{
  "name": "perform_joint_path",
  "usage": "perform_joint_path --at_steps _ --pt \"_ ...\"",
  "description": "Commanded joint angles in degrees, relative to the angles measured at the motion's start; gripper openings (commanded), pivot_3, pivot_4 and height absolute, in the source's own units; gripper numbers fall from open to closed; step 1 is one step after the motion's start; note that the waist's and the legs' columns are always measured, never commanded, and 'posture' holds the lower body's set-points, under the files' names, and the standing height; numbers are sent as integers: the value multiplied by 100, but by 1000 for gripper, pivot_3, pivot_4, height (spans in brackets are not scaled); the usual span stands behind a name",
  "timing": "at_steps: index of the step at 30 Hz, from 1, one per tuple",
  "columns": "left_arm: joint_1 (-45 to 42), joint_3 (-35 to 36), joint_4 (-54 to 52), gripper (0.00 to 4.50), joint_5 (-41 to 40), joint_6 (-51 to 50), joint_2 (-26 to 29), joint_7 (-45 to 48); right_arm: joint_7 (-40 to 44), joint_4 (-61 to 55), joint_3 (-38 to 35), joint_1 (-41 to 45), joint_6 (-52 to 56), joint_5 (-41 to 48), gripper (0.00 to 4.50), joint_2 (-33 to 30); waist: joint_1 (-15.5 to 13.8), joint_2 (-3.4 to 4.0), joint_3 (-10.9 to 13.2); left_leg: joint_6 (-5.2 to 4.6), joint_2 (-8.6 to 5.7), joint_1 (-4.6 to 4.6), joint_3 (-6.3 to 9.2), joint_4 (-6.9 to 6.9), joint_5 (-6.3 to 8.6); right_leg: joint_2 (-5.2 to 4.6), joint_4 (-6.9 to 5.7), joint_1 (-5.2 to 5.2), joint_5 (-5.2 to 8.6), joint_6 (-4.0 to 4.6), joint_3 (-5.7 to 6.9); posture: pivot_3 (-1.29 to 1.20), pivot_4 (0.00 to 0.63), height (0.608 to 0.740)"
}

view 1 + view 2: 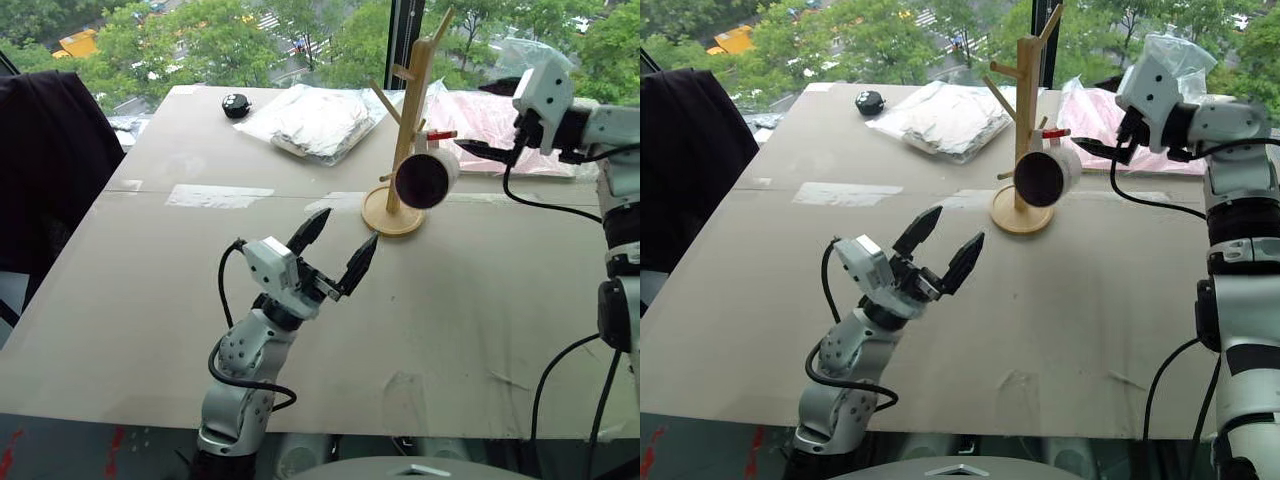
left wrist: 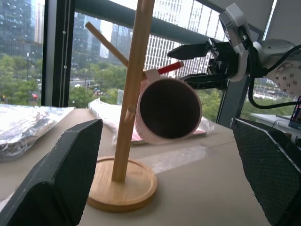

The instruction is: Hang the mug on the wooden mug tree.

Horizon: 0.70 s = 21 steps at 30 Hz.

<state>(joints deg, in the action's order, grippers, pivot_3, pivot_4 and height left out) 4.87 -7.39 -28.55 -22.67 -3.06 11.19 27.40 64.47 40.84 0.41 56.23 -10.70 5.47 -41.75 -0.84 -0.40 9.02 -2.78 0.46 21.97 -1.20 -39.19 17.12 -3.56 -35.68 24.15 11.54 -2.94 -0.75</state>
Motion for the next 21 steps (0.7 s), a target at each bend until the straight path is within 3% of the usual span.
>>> perform_joint_path --at_steps 1,2,6,9,13,16,21 --pt "165 118 -37 4500 -48 -86 210 121 204 -1163 -493 -841 675 640 4399 -286 11 6 3 0 0 0 -3 0 0 -3 -1 1 0 -1 2 0 150 740" --pt "257 150 15 4500 -46 -130 296 144 200 -1561 -639 -1228 924 845 4399 -333 13 6 2 -1 -1 1 -5 2 0 -3 0 4 -1 -1 4 0 150 740" --pt "1157 70 271 4500 335 -48 882 488 -101 -3269 -1564 -4118 1146 1434 4399 -240 -14 6 -3 -1 4 -6 10 15 1 3 1 -5 -8 -25 10 0 150 740" --pt "1581 155 240 4500 402 22 888 341 -681 -4318 -2046 -5542 1640 1961 4399 237 22 24 13 -2 1 -7 1 25 2 17 2 0 14 -6 16 0 150 740" --pt "1717 237 179 4500 454 -29 881 236 -1148 -5517 -2061 -7090 1744 2285 4399 1041 44 21 15 -4 5 -28 -11 5 2 27 -15 -12 19 -18 0 0 150 740" --pt "1727 209 155 4500 461 -84 896 257 -1457 -5850 -1948 -7624 1697 2296 4399 1478 93 21 15 0 18 -41 -8 -2 2 44 -17 -21 25 -28 -1 0 150 740" --pt "1694 295 432 4500 555 60 1038 424 -1634 -5644 -1736 -7750 1458 2024 4399 1717 165 17 13 1 19 -43 -11 -7 1 44 -19 -19 23 -25 -2 0 150 740"
